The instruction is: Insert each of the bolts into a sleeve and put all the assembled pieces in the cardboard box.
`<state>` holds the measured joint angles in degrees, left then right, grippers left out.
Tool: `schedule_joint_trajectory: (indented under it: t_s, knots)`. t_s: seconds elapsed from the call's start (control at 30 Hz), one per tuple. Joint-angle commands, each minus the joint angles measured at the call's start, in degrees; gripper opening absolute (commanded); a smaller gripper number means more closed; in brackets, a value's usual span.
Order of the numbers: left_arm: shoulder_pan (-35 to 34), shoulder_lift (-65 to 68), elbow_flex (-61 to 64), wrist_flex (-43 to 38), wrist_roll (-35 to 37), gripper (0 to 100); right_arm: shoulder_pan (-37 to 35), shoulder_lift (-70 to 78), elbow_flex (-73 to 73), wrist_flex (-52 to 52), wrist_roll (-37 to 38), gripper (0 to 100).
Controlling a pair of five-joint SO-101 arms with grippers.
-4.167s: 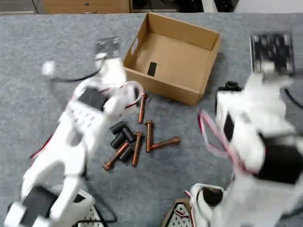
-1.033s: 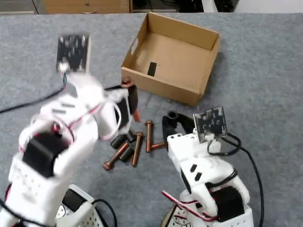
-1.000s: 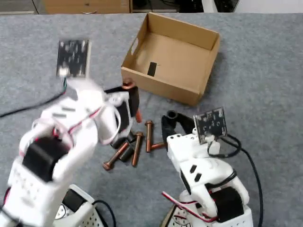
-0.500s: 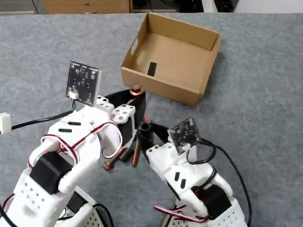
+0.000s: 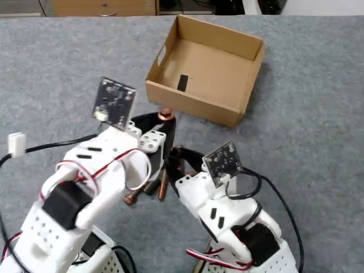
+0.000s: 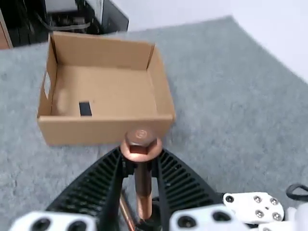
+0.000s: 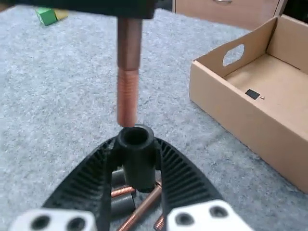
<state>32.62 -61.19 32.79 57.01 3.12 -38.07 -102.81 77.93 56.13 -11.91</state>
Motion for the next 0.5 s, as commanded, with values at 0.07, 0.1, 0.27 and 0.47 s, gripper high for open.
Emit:
schedule_joint_trajectory:
  t_s: [0.07,0.1,0.27,0.47]
  knots:
    - [0.70,-5.76,3.34,-3.60,-0.18,2,-0.92,-0.84,-4.97,-0.53,-0.62,0.1]
    - [0.53,-6.64,4.84,-5.27,-0.18,2,-1.19,-0.66,-4.88,-0.53,-0.62,0.1]
    - [0.70,-10.15,8.18,-7.47,0.18,2,-4.26,-0.57,-4.62,-0.53,-0.62,0.1]
    - [0.26,-10.68,8.35,-6.86,1.76,2,-4.35,-0.57,-4.62,-0.79,-0.53,0.1]
